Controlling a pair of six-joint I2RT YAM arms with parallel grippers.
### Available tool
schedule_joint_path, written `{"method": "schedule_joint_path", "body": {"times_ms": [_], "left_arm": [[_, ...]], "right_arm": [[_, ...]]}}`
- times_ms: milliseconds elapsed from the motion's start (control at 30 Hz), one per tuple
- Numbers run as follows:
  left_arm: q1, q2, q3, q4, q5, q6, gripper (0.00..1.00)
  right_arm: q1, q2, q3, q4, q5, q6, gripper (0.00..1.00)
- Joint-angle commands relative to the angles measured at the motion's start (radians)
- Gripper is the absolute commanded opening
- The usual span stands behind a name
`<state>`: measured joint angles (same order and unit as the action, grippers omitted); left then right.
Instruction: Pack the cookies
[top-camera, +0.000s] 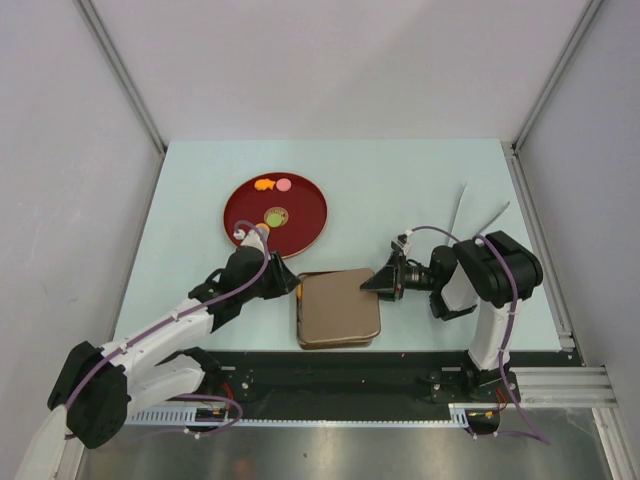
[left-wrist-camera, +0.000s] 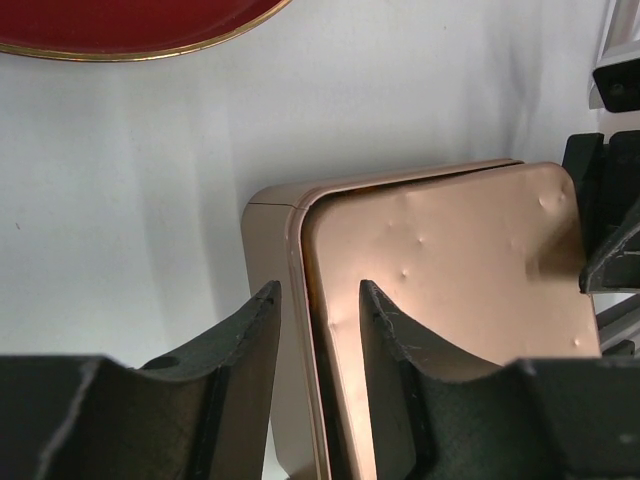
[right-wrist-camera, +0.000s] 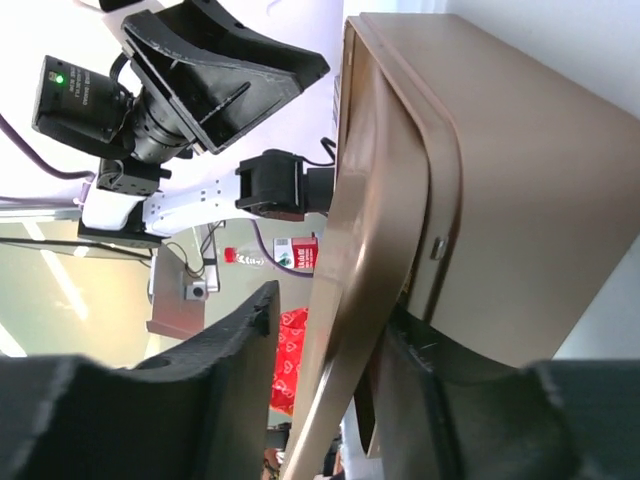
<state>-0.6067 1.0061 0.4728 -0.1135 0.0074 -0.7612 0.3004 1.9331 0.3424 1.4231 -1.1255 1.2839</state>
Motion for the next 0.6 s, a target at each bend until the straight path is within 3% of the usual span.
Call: {"method": "schedule_joint_path", "body": {"times_ms": [0, 167, 367, 567], "left_arm": [[-0.007, -0.009, -0.002, 0.032, 0.003, -0.018, 0.42], [-0.007, -0.008, 0.001, 0.029, 0.002, -0.020, 0.43], [-0.008, -0.001, 0.004, 0.028, 0.002, -0.018, 0.43], [-0.008, 0.000, 0.006, 0.025, -0.001, -0.018, 0.43]], "right_arm": [[-0.021, 0.015, -0.031, 0.131, 0.058, -0.101, 0.49], [-0.052, -0.009, -0.051, 0.117, 0.064, -0.110, 0.54], [-0.081, -0.085, -0.072, -0.033, 0.075, -0.201, 0.55], [-0.138, -0.268, -0.095, -0.304, 0.113, -0.334, 0.52]]}}
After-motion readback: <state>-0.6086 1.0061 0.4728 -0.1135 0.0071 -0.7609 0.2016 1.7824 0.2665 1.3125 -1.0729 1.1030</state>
